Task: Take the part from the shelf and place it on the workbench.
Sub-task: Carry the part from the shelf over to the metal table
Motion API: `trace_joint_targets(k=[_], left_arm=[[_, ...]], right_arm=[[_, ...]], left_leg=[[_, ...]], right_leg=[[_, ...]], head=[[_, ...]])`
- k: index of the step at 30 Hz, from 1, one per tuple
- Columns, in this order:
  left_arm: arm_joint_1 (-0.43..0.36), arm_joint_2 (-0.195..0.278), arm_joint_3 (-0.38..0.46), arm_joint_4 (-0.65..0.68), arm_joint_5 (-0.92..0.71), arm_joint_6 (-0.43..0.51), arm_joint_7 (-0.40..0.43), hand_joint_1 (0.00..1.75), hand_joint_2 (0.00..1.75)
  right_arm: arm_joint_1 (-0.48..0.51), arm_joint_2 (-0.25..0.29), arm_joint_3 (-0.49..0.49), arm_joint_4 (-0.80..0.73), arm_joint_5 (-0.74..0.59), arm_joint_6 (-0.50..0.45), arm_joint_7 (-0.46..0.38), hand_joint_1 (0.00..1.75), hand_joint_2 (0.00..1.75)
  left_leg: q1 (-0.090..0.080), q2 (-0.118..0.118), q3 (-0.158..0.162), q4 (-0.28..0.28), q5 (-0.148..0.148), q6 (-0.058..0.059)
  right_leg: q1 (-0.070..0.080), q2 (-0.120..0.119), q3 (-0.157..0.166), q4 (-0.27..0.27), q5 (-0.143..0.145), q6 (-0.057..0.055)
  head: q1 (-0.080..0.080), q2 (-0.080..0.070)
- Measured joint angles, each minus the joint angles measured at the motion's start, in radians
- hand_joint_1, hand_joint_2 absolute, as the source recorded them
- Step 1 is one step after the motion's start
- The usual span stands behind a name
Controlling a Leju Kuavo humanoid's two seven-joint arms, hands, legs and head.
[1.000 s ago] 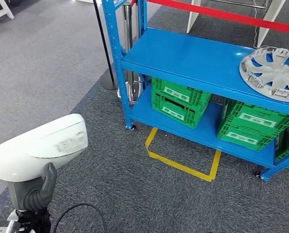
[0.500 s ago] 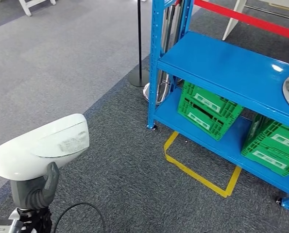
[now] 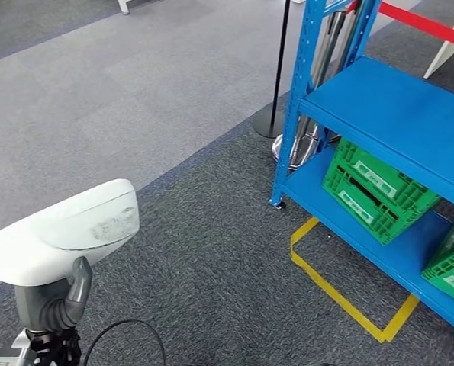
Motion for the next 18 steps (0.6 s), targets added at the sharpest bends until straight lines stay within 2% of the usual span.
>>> trace_joint_targets(k=[2, 3, 4, 6, 7, 8, 10, 11, 12, 13, 14, 15, 16, 17, 18], left_arm=[[0.000, 0.000, -0.001, 0.000, 0.000, 0.003, 0.000, 1.75, 1.75], [0.001, -0.001, -0.002, 0.000, 0.000, 0.006, 0.000, 1.75, 1.75], [0.004, -0.001, -0.003, 0.000, 0.000, 0.010, 0.000, 1.75, 1.75], [0.014, -0.001, -0.003, 0.000, 0.002, 0.018, 0.000, 1.75, 1.75], [0.018, -0.001, -0.003, -0.001, 0.002, 0.021, -0.001, 1.75, 1.75], [0.019, -0.002, -0.003, -0.001, 0.003, 0.023, -0.001, 1.75, 1.75], [0.020, -0.003, -0.003, -0.002, 0.003, 0.024, -0.002, 1.75, 1.75], [0.021, -0.003, -0.003, -0.002, 0.003, 0.024, -0.002, 1.75, 1.75], [0.022, -0.004, -0.003, -0.002, 0.004, 0.025, -0.002, 1.75, 1.75], [0.023, -0.004, -0.003, -0.002, 0.005, 0.026, -0.002, 1.75, 1.75], [0.024, -0.004, -0.003, -0.002, 0.006, 0.026, -0.001, 1.75, 1.75], [0.025, -0.004, -0.002, -0.002, 0.006, 0.027, -0.001, 1.75, 1.75], [0.025, -0.004, -0.002, -0.002, 0.006, 0.027, -0.001, 1.75, 1.75], [0.025, -0.004, -0.002, -0.002, 0.006, 0.027, -0.001, 1.75, 1.75], [0.025, -0.004, -0.002, -0.002, 0.006, 0.028, -0.001, 1.75, 1.75]], right_arm=[[-0.002, 0.000, 0.004, 0.000, 0.013, -0.003, 0.003, 0.00, 1.75], [-0.003, 0.000, 0.006, 0.000, 0.018, -0.006, 0.010, 0.00, 1.75], [-0.003, 0.000, 0.008, 0.000, 0.023, -0.009, 0.018, 0.00, 1.75], [-0.004, 0.000, 0.010, 0.000, 0.028, -0.012, 0.030, 0.00, 1.75], [-0.005, 0.000, 0.011, 0.000, 0.029, -0.012, 0.032, 0.00, 1.75], [-0.005, 0.001, 0.012, 0.000, 0.030, -0.012, 0.034, 0.00, 1.75], [-0.005, 0.001, 0.015, 0.000, 0.031, -0.011, 0.035, 0.00, 1.75], [-0.003, 0.001, 0.016, 0.000, 0.033, -0.011, 0.036, 0.00, 1.75], [0.000, 0.001, 0.017, 0.000, 0.035, -0.010, 0.036, 0.00, 1.75], [0.002, 0.001, 0.018, 0.001, 0.037, -0.008, 0.034, 0.00, 1.75], [0.004, 0.001, 0.019, 0.001, 0.040, -0.006, 0.030, 0.00, 1.75], [0.004, 0.001, 0.020, 0.001, 0.044, -0.005, 0.025, 0.00, 1.75], [0.004, 0.001, 0.023, 0.001, 0.048, -0.004, 0.019, 0.00, 1.75], [0.004, 0.001, 0.025, 0.001, 0.052, -0.004, 0.015, 0.00, 1.75], [0.003, 0.001, 0.026, 0.001, 0.054, -0.004, 0.012, 0.00, 1.75]], left_leg=[[-0.009, 0.040, 0.067, -0.124, 0.040, 0.010], [-0.015, 0.054, 0.083, -0.157, 0.044, 0.016], [-0.020, 0.058, 0.087, -0.168, 0.039, 0.021], [-0.019, 0.039, 0.084, -0.176, 0.041, 0.033], [-0.017, 0.028, 0.086, -0.180, 0.043, 0.040], [-0.014, 0.018, 0.087, -0.184, 0.046, 0.046], [-0.011, -0.003, 0.088, -0.187, 0.048, 0.053], [-0.011, -0.016, 0.087, -0.187, 0.048, 0.054], [-0.011, -0.029, 0.087, -0.187, 0.048, 0.055], [-0.011, -0.044, 0.088, -0.186, 0.048, 0.055], [-0.011, -0.059, 0.089, -0.185, 0.048, 0.055], [-0.010, -0.074, 0.090, -0.184, 0.047, 0.054], [-0.009, -0.087, 0.090, -0.181, 0.046, 0.051], [-0.009, -0.100, 0.088, -0.175, 0.044, 0.047], [-0.009, -0.111, 0.083, -0.171, 0.043, 0.042]], right_leg=[[0.003, -0.021, 0.005, 0.001, -0.007, 0.007], [0.005, -0.031, 0.007, 0.001, -0.010, 0.011], [0.007, -0.041, 0.008, 0.001, -0.012, 0.016], [0.007, -0.057, 0.011, 0.001, -0.018, 0.027], [0.005, -0.043, 0.008, 0.009, -0.028, 0.032], [0.003, -0.018, -0.003, 0.035, -0.046, 0.036], [0.000, 0.043, -0.060, 0.155, -0.106, 0.040], [-0.001, 0.058, -0.099, 0.229, -0.133, 0.042], [-0.001, 0.064, -0.130, 0.283, -0.145, 0.043], [-0.001, 0.066, -0.146, 0.301, -0.136, 0.043], [-0.002, 0.069, -0.141, 0.276, -0.106, 0.043], [-0.003, 0.078, -0.119, 0.216, -0.064, 0.042], [-0.005, 0.102, -0.091, 0.146, -0.026, 0.042], [-0.009, 0.130, -0.065, 0.082, -0.002, 0.041], [-0.012, 0.152, -0.046, 0.043, 0.008, 0.040]], head=[[0.000, 0.000], [0.000, 0.000], [-0.001, 0.000], [-0.001, 0.000], [0.000, 0.000], [0.002, 0.000], [0.007, 0.000], [0.009, 0.000], [0.010, 0.000], [0.010, 0.000], [0.010, 0.000], [0.010, 0.000], [0.010, 0.000], [0.009, 0.000], [0.009, 0.000]])
